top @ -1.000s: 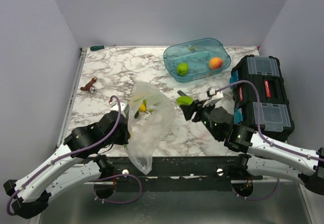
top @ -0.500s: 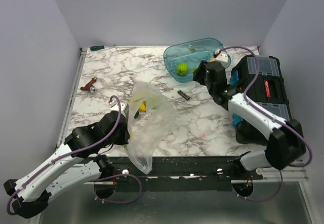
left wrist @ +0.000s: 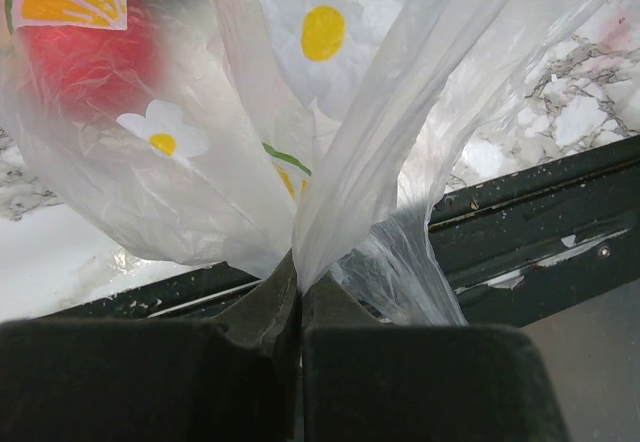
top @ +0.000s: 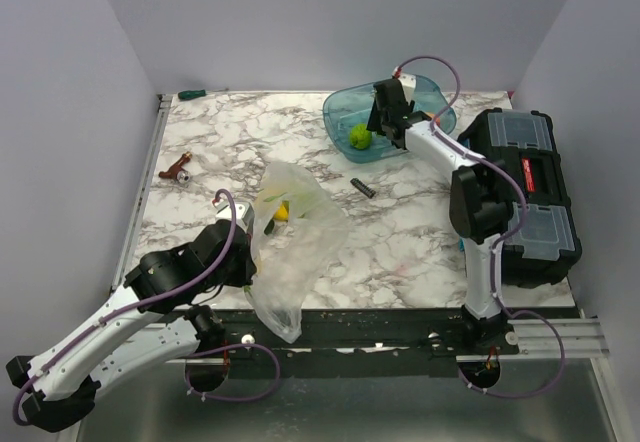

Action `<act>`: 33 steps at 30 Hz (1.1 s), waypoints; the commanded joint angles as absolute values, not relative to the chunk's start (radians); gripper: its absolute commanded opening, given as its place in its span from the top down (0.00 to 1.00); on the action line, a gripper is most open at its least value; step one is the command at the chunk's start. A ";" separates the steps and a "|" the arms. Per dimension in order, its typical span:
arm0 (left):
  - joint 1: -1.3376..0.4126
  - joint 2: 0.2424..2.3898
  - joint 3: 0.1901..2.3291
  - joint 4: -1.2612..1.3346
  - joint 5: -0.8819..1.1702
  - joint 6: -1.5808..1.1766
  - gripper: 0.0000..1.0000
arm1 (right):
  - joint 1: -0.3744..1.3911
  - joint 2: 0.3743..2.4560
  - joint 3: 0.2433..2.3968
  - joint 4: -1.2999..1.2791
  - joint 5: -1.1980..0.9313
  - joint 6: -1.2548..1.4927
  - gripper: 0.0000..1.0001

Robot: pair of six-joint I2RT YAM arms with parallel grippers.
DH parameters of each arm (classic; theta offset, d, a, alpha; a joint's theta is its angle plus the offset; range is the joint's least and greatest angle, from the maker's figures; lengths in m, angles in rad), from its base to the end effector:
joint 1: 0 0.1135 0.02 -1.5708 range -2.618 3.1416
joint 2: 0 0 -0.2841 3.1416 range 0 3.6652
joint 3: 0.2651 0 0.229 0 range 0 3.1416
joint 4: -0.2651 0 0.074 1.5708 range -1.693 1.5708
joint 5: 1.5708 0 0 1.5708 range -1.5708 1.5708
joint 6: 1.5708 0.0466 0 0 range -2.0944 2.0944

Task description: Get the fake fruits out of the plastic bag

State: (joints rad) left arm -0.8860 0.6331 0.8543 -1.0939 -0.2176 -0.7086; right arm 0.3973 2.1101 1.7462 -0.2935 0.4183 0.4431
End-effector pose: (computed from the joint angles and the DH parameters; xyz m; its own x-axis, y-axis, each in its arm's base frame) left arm 0.0522 -0.0480 0.2971 -0.8030 -0.0213 -0.5957 0.1923 0.9367 -0.2927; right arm 0.4555 0.1706 0.2634 -0.5335 0.2010 -0.8216 0.1900 0.9750 0.1151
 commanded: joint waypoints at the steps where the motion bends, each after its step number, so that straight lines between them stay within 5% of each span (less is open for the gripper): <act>1: -0.891 0.616 0.854 -1.095 -0.248 -0.722 1.00 | 0.396 2.237 1.876 -0.424 0.424 0.403 0.99; 8: -0.891 0.609 0.853 -1.094 -0.249 -0.723 1.00 | 0.395 2.366 1.977 -0.473 0.401 0.377 0.98; 14: -0.891 0.615 0.853 -1.092 -0.249 -0.723 1.00 | 0.396 2.359 1.960 -0.476 0.382 0.365 0.64; 23: -0.892 0.630 0.853 -1.092 -0.246 -0.723 1.00 | 0.395 2.230 1.886 -0.450 0.364 0.332 0.36; 33: -0.892 0.650 0.853 -1.093 -0.245 -0.721 1.00 | 0.397 2.028 1.740 -0.422 0.313 0.344 0.27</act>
